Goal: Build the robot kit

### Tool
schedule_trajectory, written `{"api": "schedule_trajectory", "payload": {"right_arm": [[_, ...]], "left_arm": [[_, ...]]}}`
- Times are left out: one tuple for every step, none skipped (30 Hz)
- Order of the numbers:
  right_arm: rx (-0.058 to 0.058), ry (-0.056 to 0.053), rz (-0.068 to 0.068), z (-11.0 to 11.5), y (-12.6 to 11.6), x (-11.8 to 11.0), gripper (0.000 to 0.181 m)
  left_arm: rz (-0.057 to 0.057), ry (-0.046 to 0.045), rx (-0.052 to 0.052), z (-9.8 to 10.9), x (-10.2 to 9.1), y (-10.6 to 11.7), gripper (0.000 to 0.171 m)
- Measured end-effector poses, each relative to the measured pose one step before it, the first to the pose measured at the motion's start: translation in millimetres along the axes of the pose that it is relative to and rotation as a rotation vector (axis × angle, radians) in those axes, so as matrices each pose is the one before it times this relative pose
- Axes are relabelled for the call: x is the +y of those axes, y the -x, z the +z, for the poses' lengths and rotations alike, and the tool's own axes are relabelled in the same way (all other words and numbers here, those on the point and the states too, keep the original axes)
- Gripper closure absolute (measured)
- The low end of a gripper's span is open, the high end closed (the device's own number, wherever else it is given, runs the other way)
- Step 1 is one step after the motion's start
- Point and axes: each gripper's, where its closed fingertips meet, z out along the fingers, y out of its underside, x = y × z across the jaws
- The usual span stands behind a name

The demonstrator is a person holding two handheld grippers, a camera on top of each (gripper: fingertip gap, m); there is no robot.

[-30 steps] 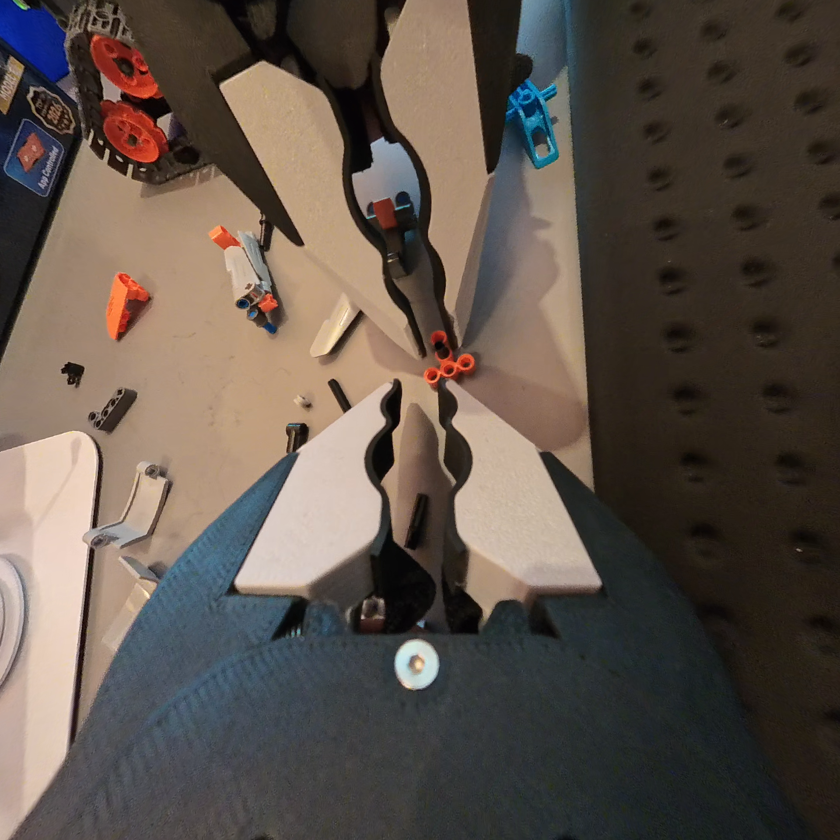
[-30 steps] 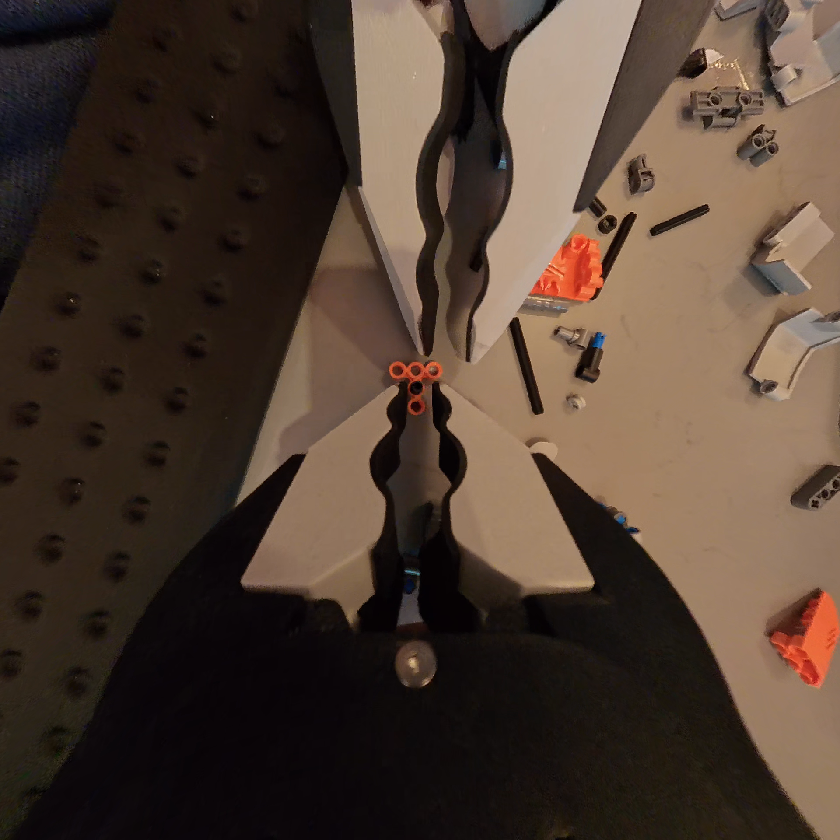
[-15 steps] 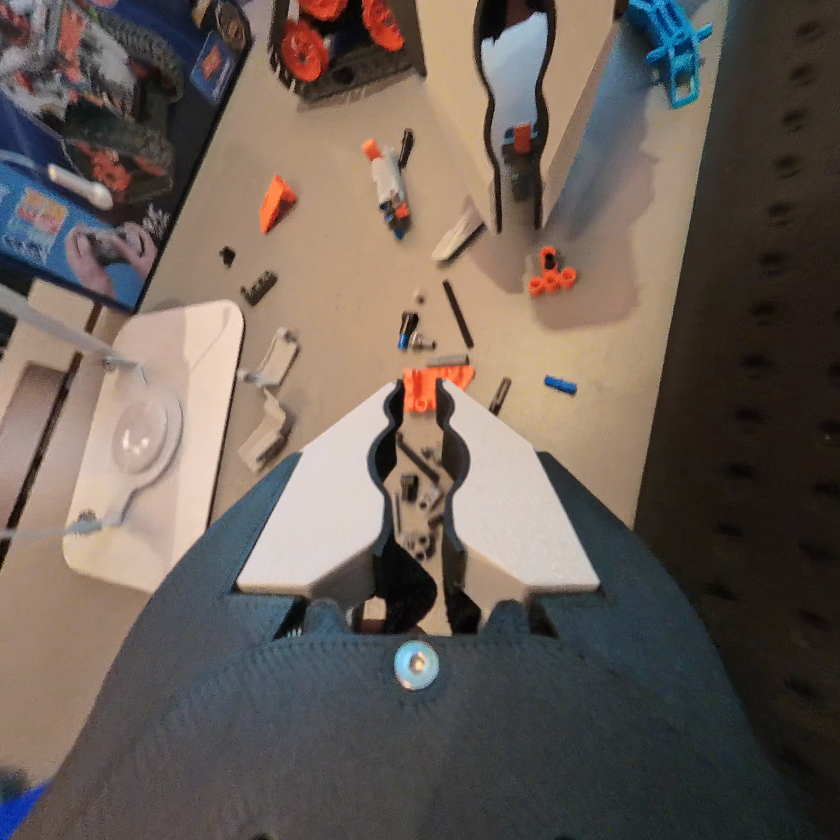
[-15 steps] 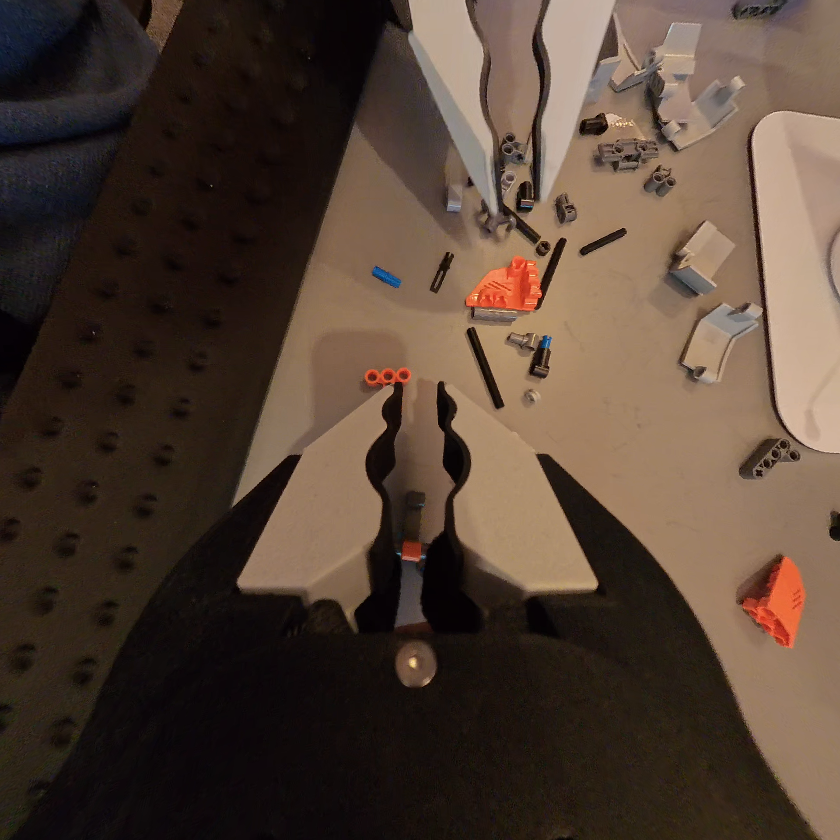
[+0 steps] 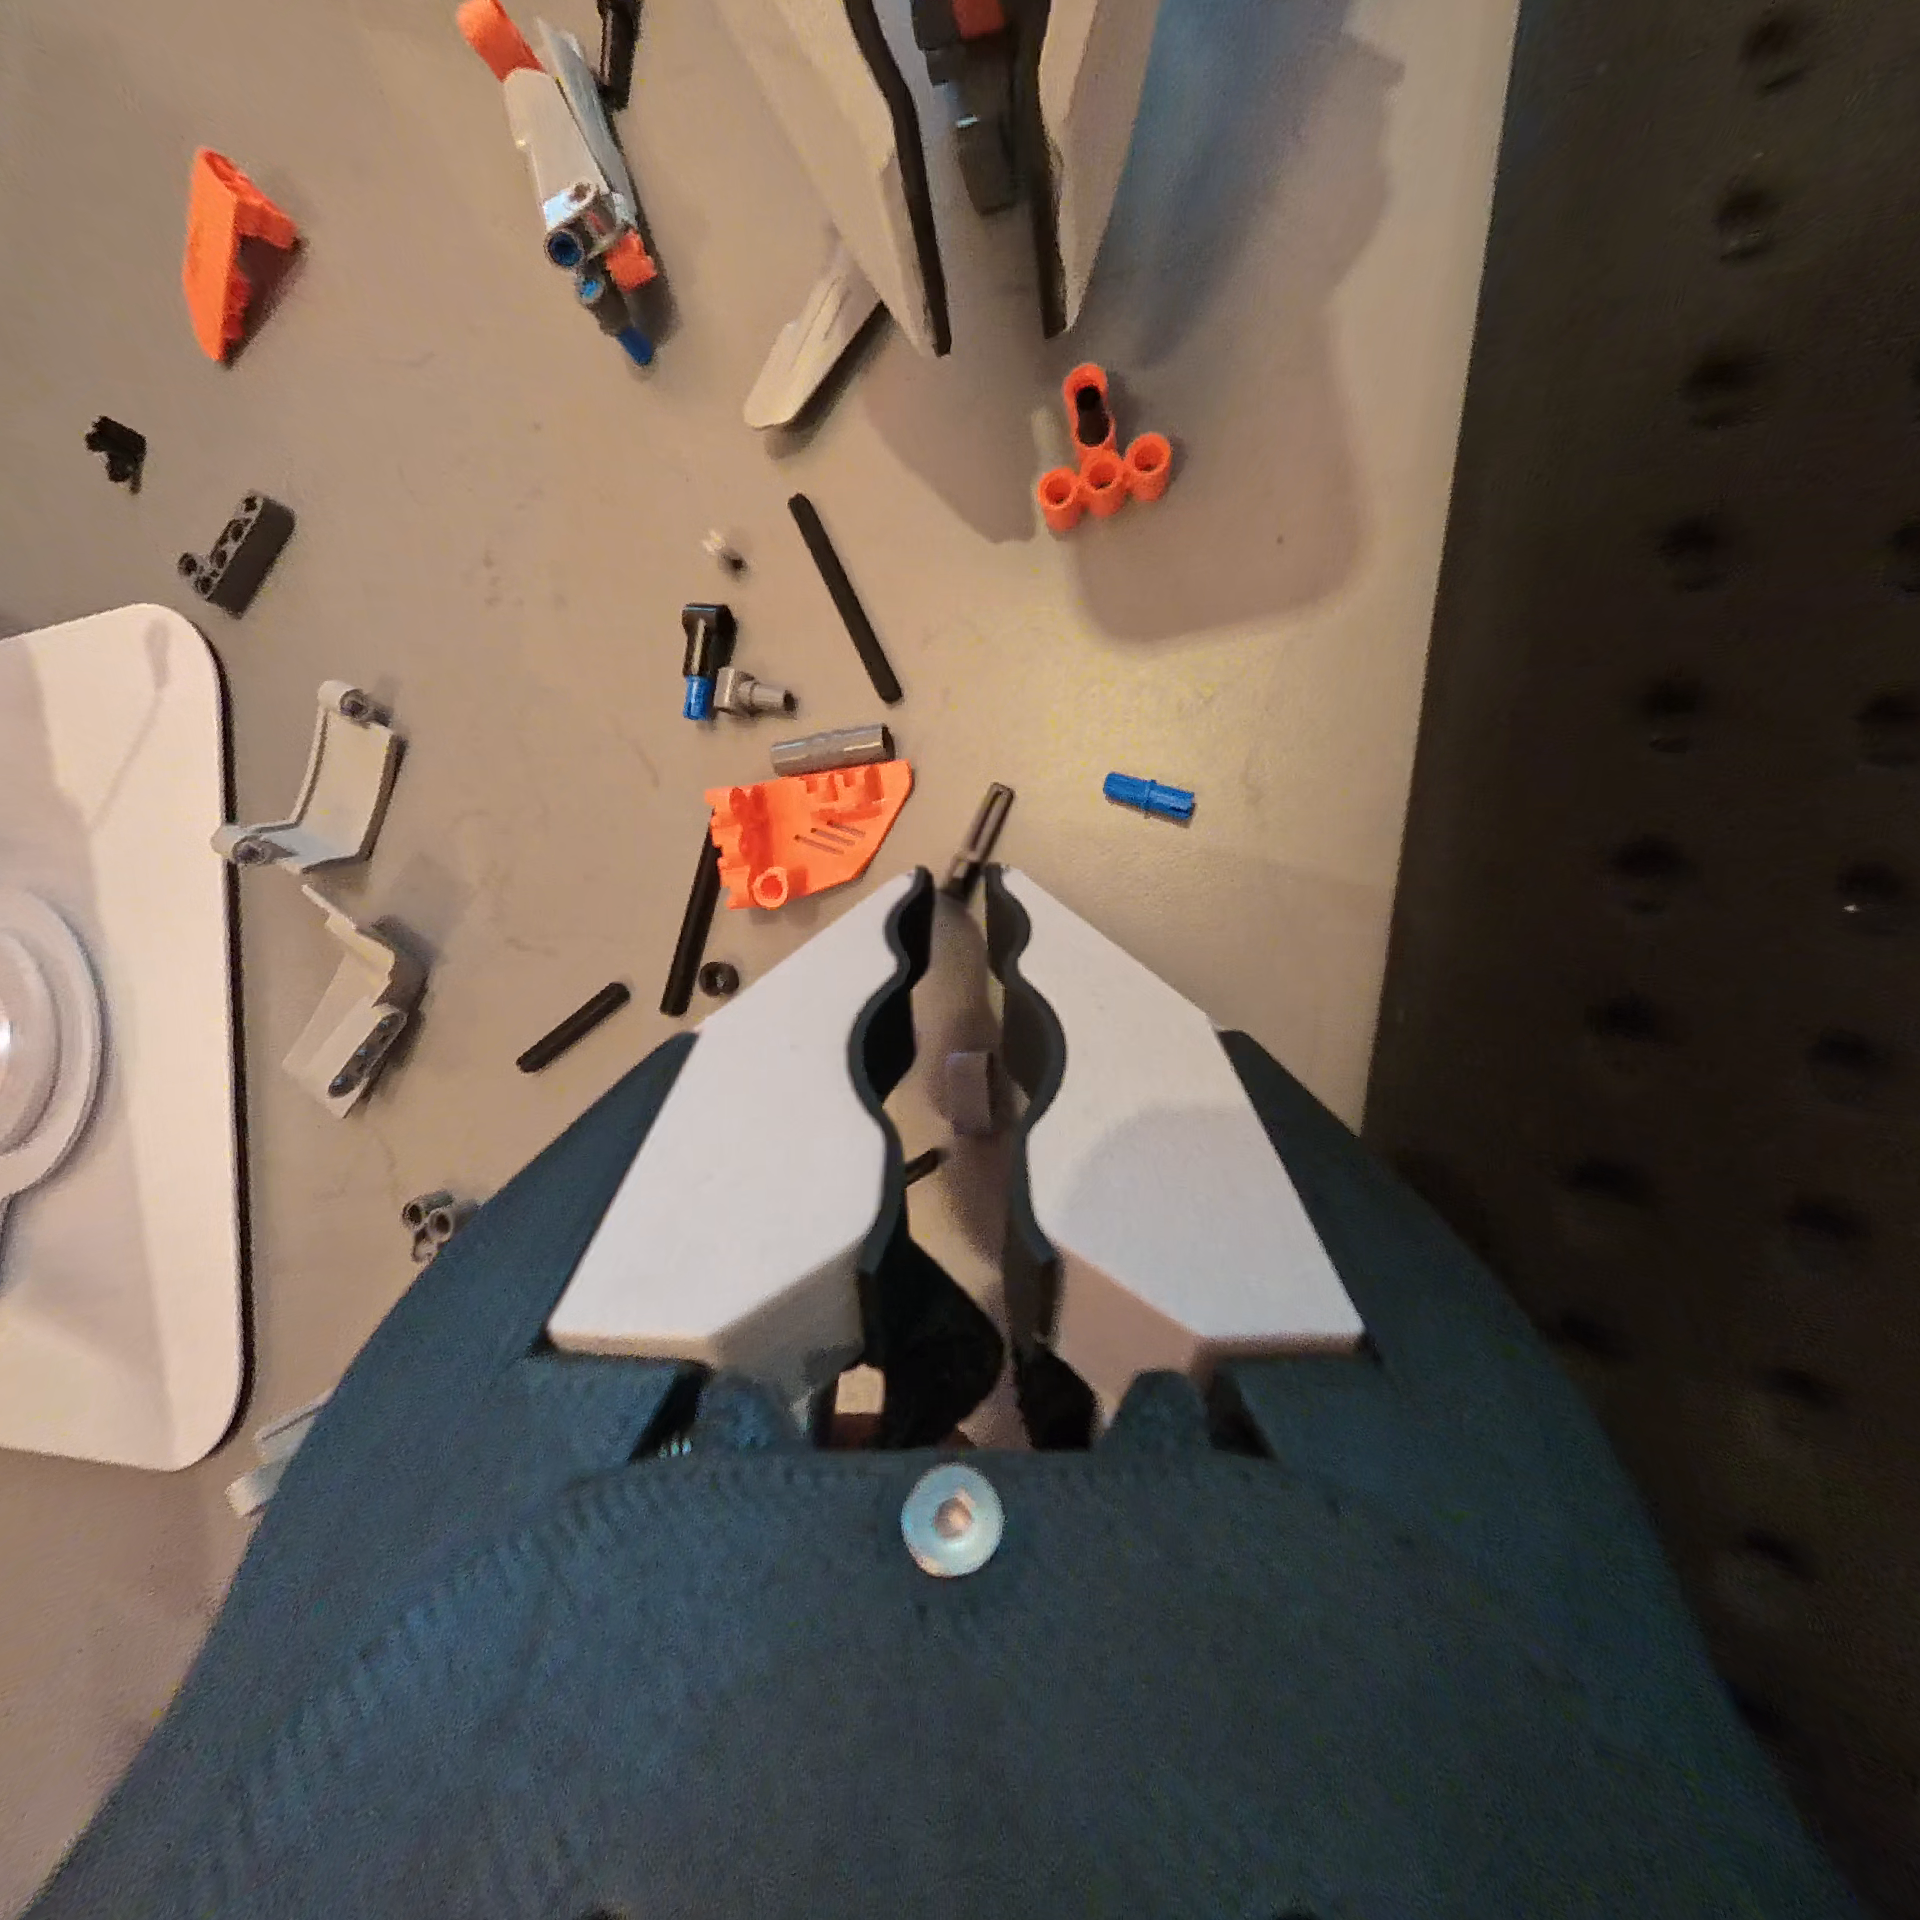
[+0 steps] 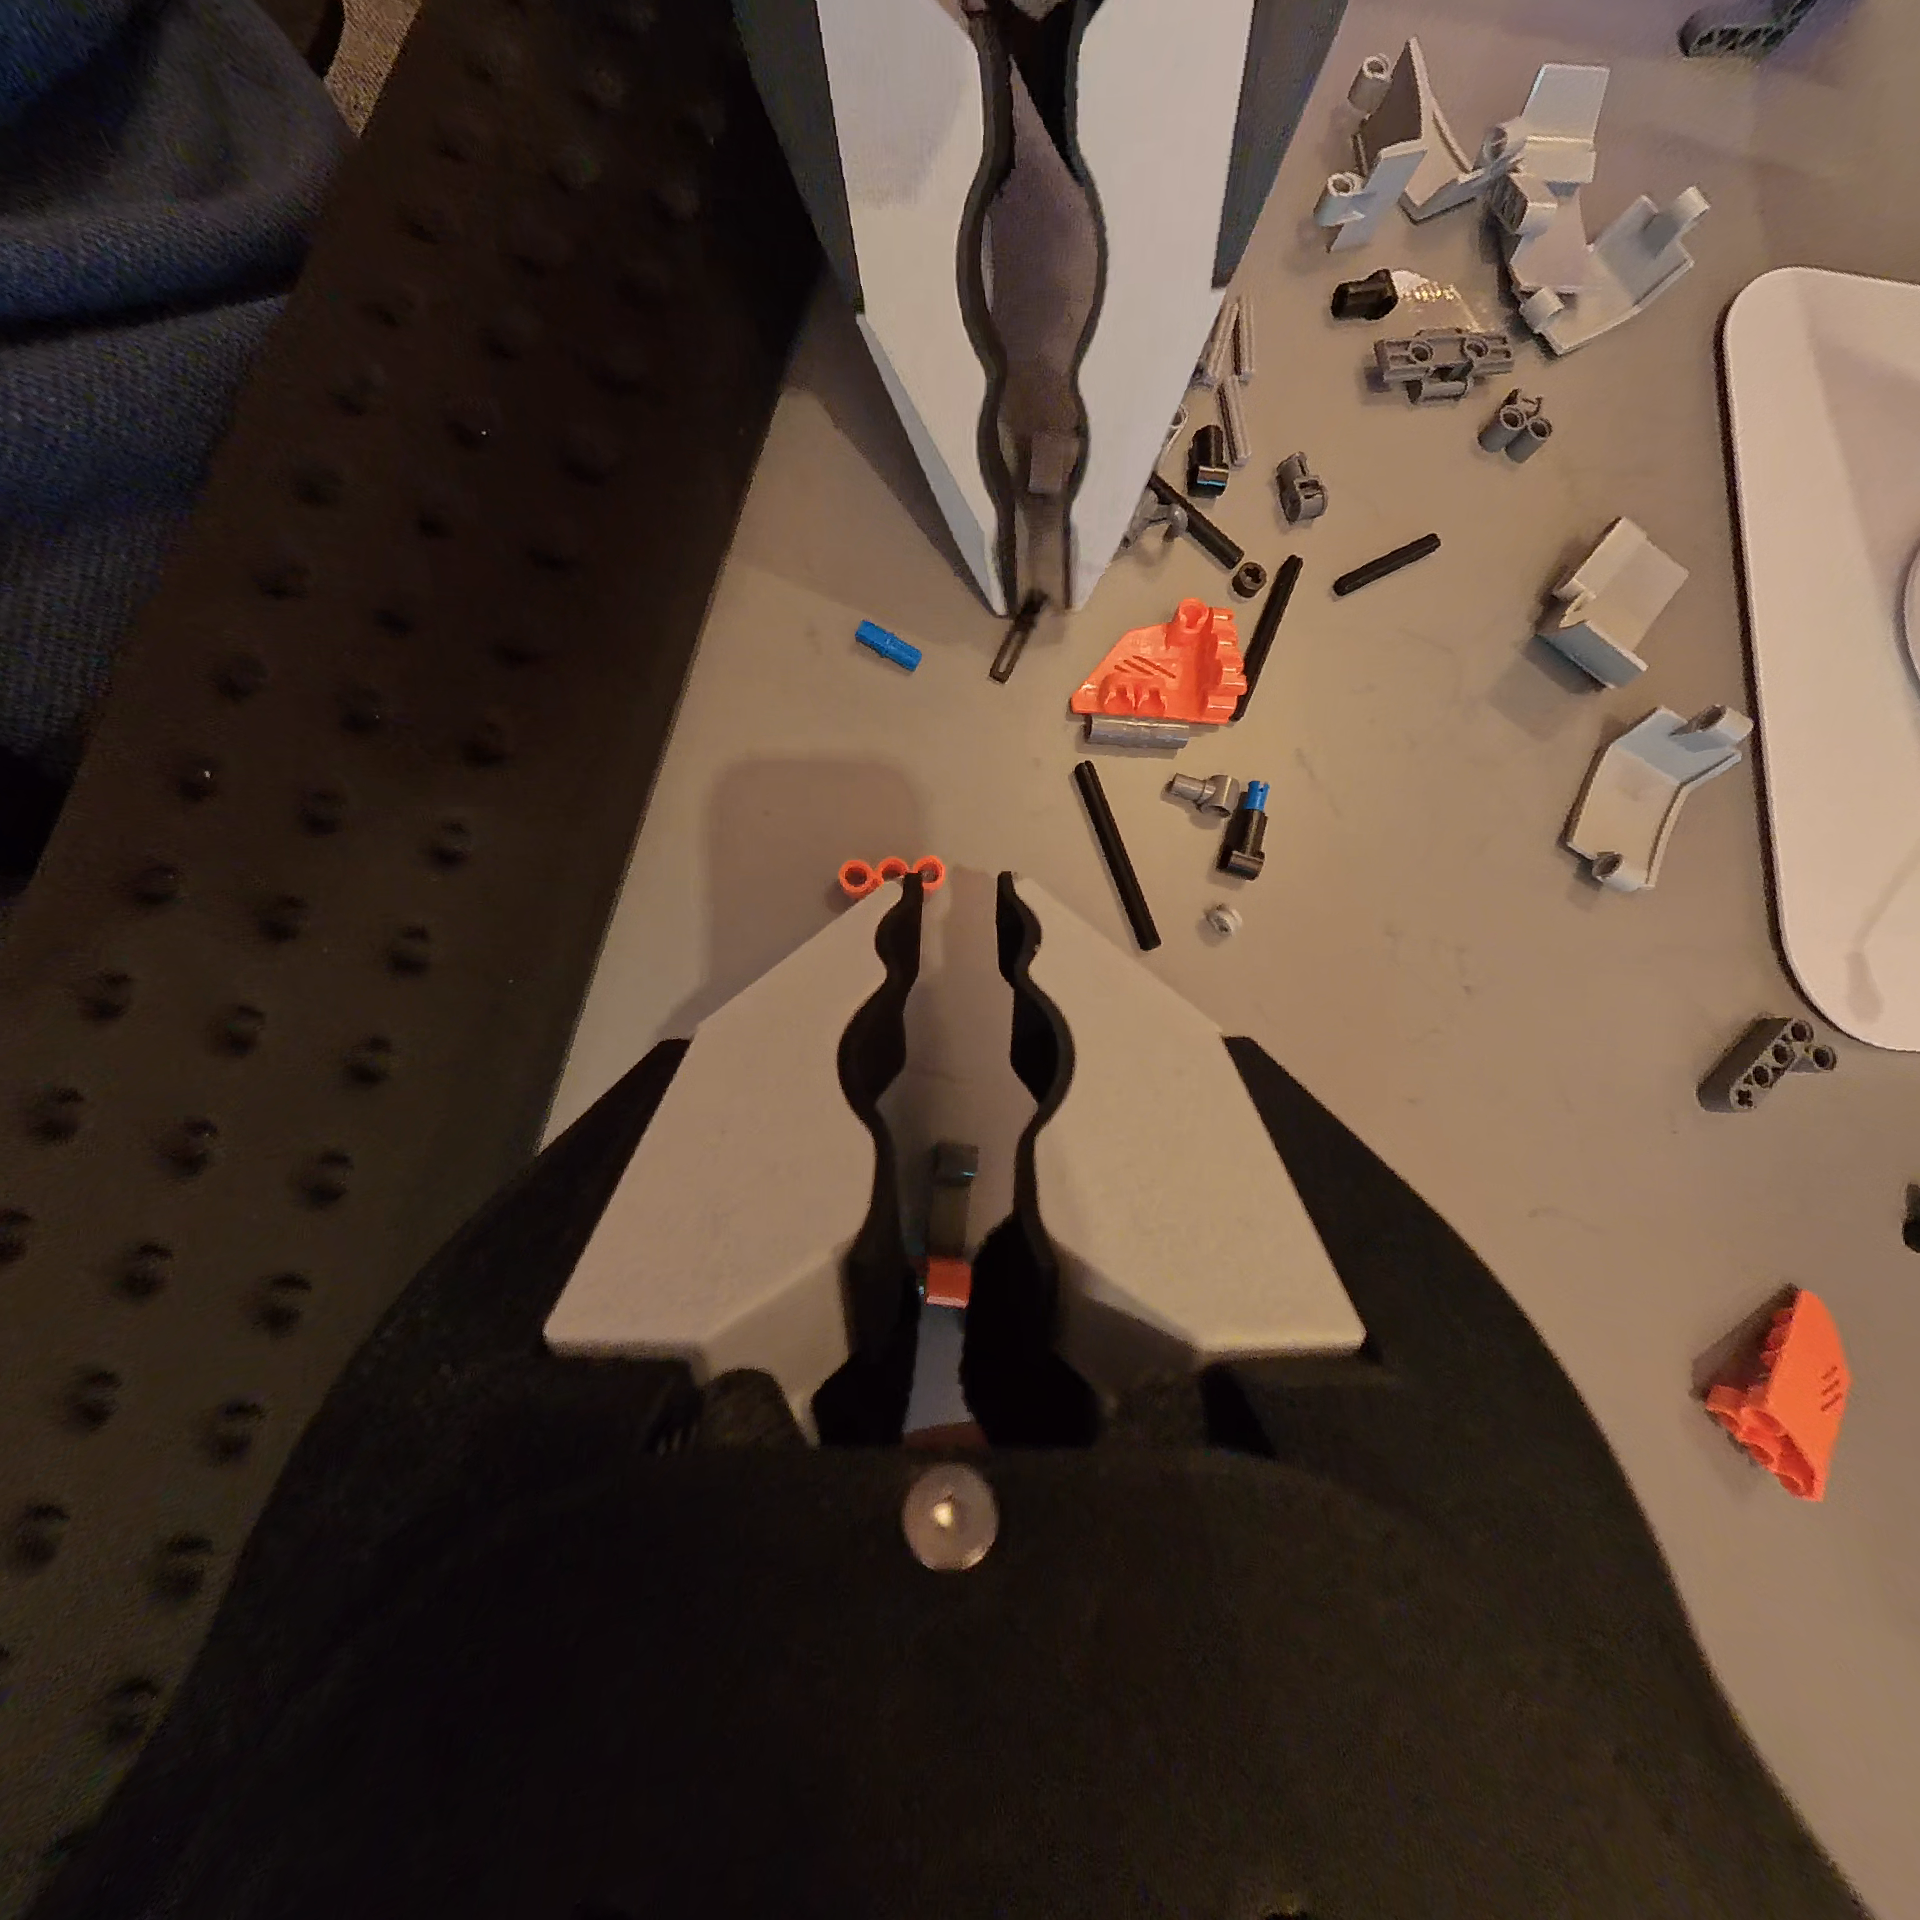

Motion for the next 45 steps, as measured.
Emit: {"api": "schedule_trajectory", "payload": {"right_arm": [[0.0016,-0.0019,-0.0005,-0.43,-0.24,-0.08,0.169],[-0.0010,-0.0053,0.0007,-0.64,0.08,-0.80,0.169],[-0.0028,-0.0072,0.0008,-0.44,0.31,-1.15,0.169],[-0.0018,-0.0062,-0.0008,-0.11,0.38,-1.20,0.169],[0.0027,-0.0035,-0.0037,-0.10,-0.01,-0.66,0.170],[0.0046,-0.0004,-0.0045,-0.05,-0.42,-0.06,0.170],[0.0070,-0.0028,-0.0065,-0.24,-0.84,-0.33,0.170],[0.0069,-0.0028,-0.0066,-0.38,-0.81,-0.34,0.170],[0.0149,-0.0115,-0.0113,-0.51,-1.58,-2.00,0.170],[0.0156,-0.0188,-0.0159,-0.65,-1.10,-3.37,0.170],[0.0225,-0.0164,-0.0183,-0.46,-2.05,-3.57,0.169],[0.0350,-0.0248,-0.0382,-0.73,-2.72,-4.96,0.169],[0.0402,-0.0197,-0.0672,-0.98,-1.67,-5.09,0.169],[0.0632,-0.0131,-0.0731,-1.55,-4.89,-4.91,0.170],[0.0385,0.0020,-0.0581,-1.44,-2.31,-2.95,0.170],[0.0194,0.0012,-0.0527,-0.99,0.34,-2.22,0.169],[0.0230,-0.0107,-0.0377,-0.42,-0.43,-3.08,0.169],[-0.0021,-0.0130,-0.0256,0.08,2.83,-3.09,0.169],[-0.0125,-0.0106,-0.0296,0.17,4.50,-2.58,0.169],[0.0127,-0.0018,-0.0245,0.44,0.01,-1.54,0.169],[0.0059,0.0068,-0.0140,0.51,0.10,0.08,0.170],[-0.0027,-0.0001,-0.0097,0.10,1.13,-0.43,0.170],[0.0097,-0.0130,-0.0043,-0.41,-0.99,-1.85,0.171],[-0.0009,0.0000,0.0045,0.20,-0.20,0.19,0.171],[-0.0001,0.0015,-0.0048,0.48,0.19,0.51,0.173],[0.0034,-0.0080,-0.0083,-0.07,0.23,-0.76,0.177],[-0.0051,-0.0113,0.0014,-0.23,1.02,-1.41,0.180],[-0.0055,0.0003,0.0060,-0.19,0.44,0.31,0.181],[0.0037,-0.0031,-0.0059,-0.61,-0.51,0.19,0.181],[-0.0020,-0.0030,0.0028,-0.79,-0.26,0.07,0.181],[-0.0125,-0.0042,0.0202,-0.63,0.42,-0.29,0.181],[-0.0117,-0.0077,0.0171,-0.80,0.46,-0.71,0.181],[-0.0053,-0.0013,0.0122,-0.62,-0.29,0.61,0.181],[-0.0037,0.0028,0.0177,-0.36,-0.93,1.29,0.181],[-0.0077,-0.0031,0.0177,-0.52,-0.25,0.59,0.181],[-0.0137,0.0035,0.0146,-0.55,0.56,1.07,0.181],[-0.0150,0.0175,0.0087,-0.20,0.75,2.55,0.181],[-0.0106,0.0233,-0.0042,-0.37,0.62,3.18,0.181],[-0.0169,0.0187,0.0044,-0.71,1.15,2.31,0.181],[-0.0356,0.0195,0.0157,-0.44,3.81,2.22,0.181],[-0.0235,0.0257,-0.0040,-0.01,3.00,3.27,0.181],[-0.0253,0.0389,-0.0042,0.52,3.41,5.34,0.181],[-0.0353,0.0367,0.0049,0.50,4.65,5.28,0.181],[-0.0197,0.0172,0.0006,-0.05,2.91,2.71,0.181],[-0.0147,0.0065,0.0032,-0.96,2.36,1.15,0.181]], "left_arm": [[-0.0137,-0.00185,0.0165,1.14,-1.04,-1.71,0.167],[-0.0113,-0.00204,0.0180,0.46,-1.04,-2.17,0.168],[-0.0007,-0.00138,0.0008,0.36,-0.67,0.06,0.168],[-0.0029,-0.00232,-0.0017,0.64,-0.78,0.19,0.169],[0.0019,-0.00294,0.0018,0.19,-0.57,-0.54,0.169],[0.0096,-0.00880,-0.0159,0.25,-1.14,1.96,0.169],[-0.0084,-0.01327,-0.0120,0.27,-1.45,2.36,0.169],[-0.0100,-0.01289,0.0106,0.11,-1.26,-0.97,0.169],[-0.0025,-0.02398,-0.0110,-0.86,-3.43,1.86,0.169],[-0.0146,-0.03273,-0.0072,-2.16,-5.56,2.00,0.169],[-0.0285,-0.04512,0.0232,-3.02,-7.78,-1.79,0.169],[-0.0342,-0.04884,0.0208,-3.04,-8.34,-0.76,0.169],[-0.0317,-0.04167,0.0095,-2.41,-6.93,1.36,0.169],[-0.0258,-0.02471,0.0304,-1.84,-4.03,-1.95,0.169],[-0.0188,-0.02272,0.0293,-1.22,-3.84,-2.38,0.169],[-0.0186,-0.02165,0.0204,-0.69,-3.94,-1.37,0.169],[-0.0201,-0.01842,0.0293,-0.27,-3.39,-2.71,0.169],[-0.0161,-0.01813,0.0248,0.03,-3.32,-2.22,0.169],[-0.0131,-0.01745,0.0102,0.00,-3.27,0.10,0.169],[-0.0146,-0.01458,0.0206,-0.18,-2.62,-1.15,0.169],[-0.0147,-0.01681,0.0244,-0.28,-2.86,-1.87,0.170],[-0.0117,-0.01450,0.0144,-0.10,-2.65,-0.67,0.169],[-0.0060,-0.00674,0.0159,0.35,-1.41,-1.29,0.169],[-0.0039,-0.00713,0.0183,0.62,-1.46,-1.92,0.169],[-0.0063,-0.01091,0.0106,0.68,-2.02,-0.79,0.169],[-0.0060,-0.00607,0.0122,0.81,-1.19,-0.79,0.169],[-0.0033,-0.00316,0.0123,0.77,-0.62,-0.80,0.169],[-0.0027,-0.00269,0.0062,0.53,-0.13,0.31,0.169],[-0.0084,-0.01000,0.0094,-0.02,-1.21,0.32,0.169],[-0.0108,-0.01064,0.0130,-0.08,-1.11,-0.11,0.169],[-0.0017,-0.00565,0.0124,0.59,-0.22,-0.80,0.169],[0.0062,-0.00623,0.0071,0.88,-0.42,-0.56,0.169],[0.0002,-0.00613,-0.0005,0.70,-0.51,0.98,0.169],[-0.0069,-0.00613,0.0013,0.39,-0.48,1.27,0.169],[-0.0055,-0.00578,0.0080,0.40,-0.53,0.21,0.169],[-0.0002,-0.00016,0.0019,1.25,0.31,0.52,0.169],[0.0079,0.00822,-0.0114,1.91,1.38,1.70,0.168],[0.0186,0.02269,-0.0177,2.00,3.46,2.22,0.168],[0.0273,0.02975,-0.0176,2.20,4.69,1.72,0.166],[0.0238,0.02470,-0.0176,2.44,3.61,1.44,0.162],[0.0190,0.01520,-0.0034,2.65,2.00,-1.19,0.159],[0.0229,0.02292,-0.0001,3.17,2.92,-1.92,0.157],[0.0279,0.02721,-0.0046,3.74,3.47,-1.34,0.156],[0.0300,0.02896,-0.0191,3.84,3.40,1.40,0.154],[0.0431,0.04092,-0.0323,4.20,5.01,3.35,0.153]]}}
